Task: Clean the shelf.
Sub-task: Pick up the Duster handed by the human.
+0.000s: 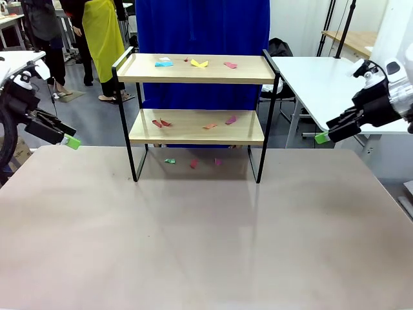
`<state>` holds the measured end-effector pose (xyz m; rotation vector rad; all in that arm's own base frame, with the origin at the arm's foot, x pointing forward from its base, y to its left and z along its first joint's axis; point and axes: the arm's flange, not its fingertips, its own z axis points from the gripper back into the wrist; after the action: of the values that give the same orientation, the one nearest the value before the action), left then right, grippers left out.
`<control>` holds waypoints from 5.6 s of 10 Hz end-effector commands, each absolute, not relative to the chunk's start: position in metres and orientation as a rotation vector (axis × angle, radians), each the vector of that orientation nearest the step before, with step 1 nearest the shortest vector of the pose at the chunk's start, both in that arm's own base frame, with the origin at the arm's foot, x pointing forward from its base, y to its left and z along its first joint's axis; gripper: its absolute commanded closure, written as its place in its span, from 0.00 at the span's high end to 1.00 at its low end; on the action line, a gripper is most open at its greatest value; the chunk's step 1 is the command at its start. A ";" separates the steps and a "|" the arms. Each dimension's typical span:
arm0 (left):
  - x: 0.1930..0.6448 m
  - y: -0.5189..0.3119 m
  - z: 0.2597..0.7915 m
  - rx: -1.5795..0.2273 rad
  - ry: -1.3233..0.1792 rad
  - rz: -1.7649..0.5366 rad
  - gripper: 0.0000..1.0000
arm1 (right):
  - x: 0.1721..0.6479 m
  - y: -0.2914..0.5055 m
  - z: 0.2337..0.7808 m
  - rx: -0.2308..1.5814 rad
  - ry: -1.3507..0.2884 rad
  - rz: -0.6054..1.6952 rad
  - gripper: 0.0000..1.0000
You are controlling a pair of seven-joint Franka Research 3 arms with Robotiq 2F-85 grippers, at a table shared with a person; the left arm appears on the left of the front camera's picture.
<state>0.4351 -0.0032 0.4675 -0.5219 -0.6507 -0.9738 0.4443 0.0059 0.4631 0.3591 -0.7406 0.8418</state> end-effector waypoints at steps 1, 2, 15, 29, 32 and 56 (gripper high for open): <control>0.424 -0.016 0.477 -0.530 -0.682 -0.993 1.00 | 0.437 0.016 0.466 0.351 -0.761 0.874 1.00; 0.424 -0.016 0.477 -0.530 -0.682 -0.993 1.00 | 0.437 0.016 0.466 0.351 -0.761 0.874 1.00; 0.554 0.135 0.410 -1.002 -1.156 -1.257 1.00 | 0.557 -0.122 0.399 0.678 -1.226 0.899 1.00; 0.566 0.168 0.382 -1.050 -1.294 -1.200 1.00 | 0.576 -0.161 0.353 0.861 -1.287 0.844 1.00; 0.569 0.180 0.379 -1.060 -1.279 -1.172 1.00 | 0.582 -0.161 0.351 0.868 -1.277 0.826 1.00; 0.565 0.184 0.372 -1.029 -1.256 -1.177 1.00 | 0.576 -0.162 0.346 0.848 -1.270 0.843 1.00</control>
<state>0.5666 0.1845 0.3687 -1.0277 -1.2591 -1.1661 0.5776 -0.1632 0.3446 0.8540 -1.2609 0.8339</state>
